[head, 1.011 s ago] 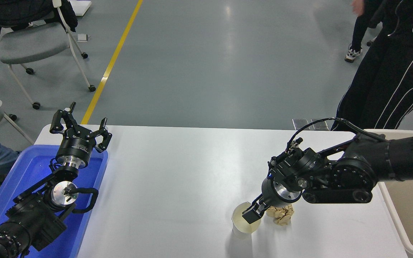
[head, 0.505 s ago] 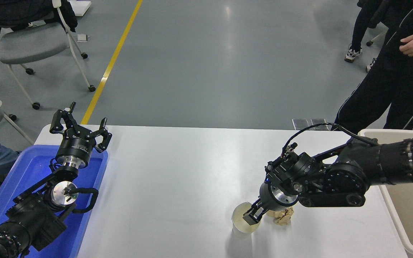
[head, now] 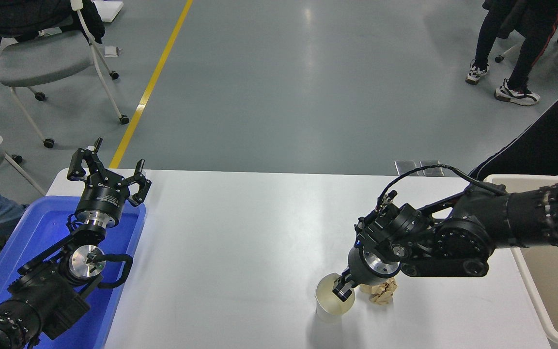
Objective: Dispose of the paper cup in the dustbin
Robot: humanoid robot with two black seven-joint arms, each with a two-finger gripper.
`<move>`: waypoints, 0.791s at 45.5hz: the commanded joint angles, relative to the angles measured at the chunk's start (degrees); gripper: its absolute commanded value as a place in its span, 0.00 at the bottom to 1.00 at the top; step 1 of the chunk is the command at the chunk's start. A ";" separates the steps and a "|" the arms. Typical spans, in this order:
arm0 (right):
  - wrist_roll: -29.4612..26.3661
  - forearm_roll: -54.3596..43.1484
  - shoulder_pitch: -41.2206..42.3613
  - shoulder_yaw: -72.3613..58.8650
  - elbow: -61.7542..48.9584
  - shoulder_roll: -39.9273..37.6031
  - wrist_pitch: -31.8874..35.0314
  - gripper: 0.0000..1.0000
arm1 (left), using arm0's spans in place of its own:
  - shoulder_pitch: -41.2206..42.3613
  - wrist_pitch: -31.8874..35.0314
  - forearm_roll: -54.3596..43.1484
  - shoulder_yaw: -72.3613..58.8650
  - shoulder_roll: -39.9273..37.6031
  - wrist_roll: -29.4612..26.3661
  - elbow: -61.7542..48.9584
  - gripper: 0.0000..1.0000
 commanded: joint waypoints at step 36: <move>2.02 13.87 28.48 -0.02 13.18 -13.37 8.49 0.00 | 0.00 0.09 0.00 -0.01 0.00 0.00 0.00 1.00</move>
